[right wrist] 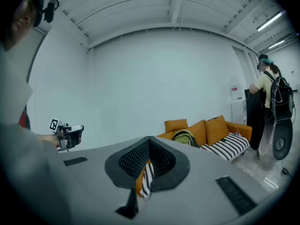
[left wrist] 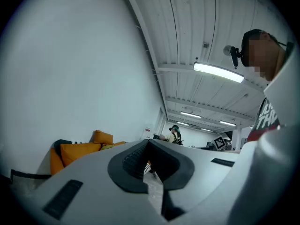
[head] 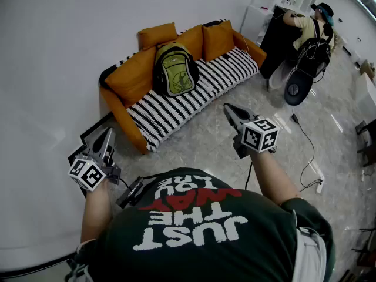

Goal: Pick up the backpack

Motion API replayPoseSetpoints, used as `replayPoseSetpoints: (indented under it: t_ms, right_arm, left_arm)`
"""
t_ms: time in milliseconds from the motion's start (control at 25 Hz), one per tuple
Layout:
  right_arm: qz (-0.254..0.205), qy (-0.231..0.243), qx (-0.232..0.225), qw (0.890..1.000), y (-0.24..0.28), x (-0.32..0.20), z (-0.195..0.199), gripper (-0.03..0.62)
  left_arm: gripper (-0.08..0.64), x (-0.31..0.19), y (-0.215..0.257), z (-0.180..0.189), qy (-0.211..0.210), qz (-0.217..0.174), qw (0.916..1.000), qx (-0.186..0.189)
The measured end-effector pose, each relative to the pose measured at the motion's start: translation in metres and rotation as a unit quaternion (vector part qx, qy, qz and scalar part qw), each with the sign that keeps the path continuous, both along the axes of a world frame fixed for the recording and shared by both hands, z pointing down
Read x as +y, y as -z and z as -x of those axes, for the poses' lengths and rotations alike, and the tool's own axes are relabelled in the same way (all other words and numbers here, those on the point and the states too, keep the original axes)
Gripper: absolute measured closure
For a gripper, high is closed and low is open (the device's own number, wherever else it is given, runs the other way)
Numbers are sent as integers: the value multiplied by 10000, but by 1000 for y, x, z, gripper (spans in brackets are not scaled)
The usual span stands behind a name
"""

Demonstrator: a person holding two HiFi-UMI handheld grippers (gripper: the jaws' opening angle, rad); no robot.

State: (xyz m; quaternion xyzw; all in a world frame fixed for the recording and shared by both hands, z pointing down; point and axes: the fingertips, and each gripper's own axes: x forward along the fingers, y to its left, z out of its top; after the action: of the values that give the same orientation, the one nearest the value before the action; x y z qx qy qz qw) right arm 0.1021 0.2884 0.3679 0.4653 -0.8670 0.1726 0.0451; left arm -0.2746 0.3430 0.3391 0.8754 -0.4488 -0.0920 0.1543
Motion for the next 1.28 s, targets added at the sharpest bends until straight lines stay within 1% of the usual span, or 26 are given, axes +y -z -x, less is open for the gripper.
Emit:
replayPoseSetpoints:
  t_ms: [640, 1040, 1280]
  right_arm:
    - [-46, 25, 64, 10000, 10, -3, -13, 565]
    - [-120, 1, -83, 9999, 9, -3, -47, 563]
    - [-150, 86, -124, 9998, 5, 9, -84, 563]
  left_arm:
    - [555, -3, 7, -20, -22, 53, 10000, 3]
    - [555, -20, 5, -59, -169, 23, 9999, 13]
    - [555, -25, 3, -99, -228, 67, 9997, 91]
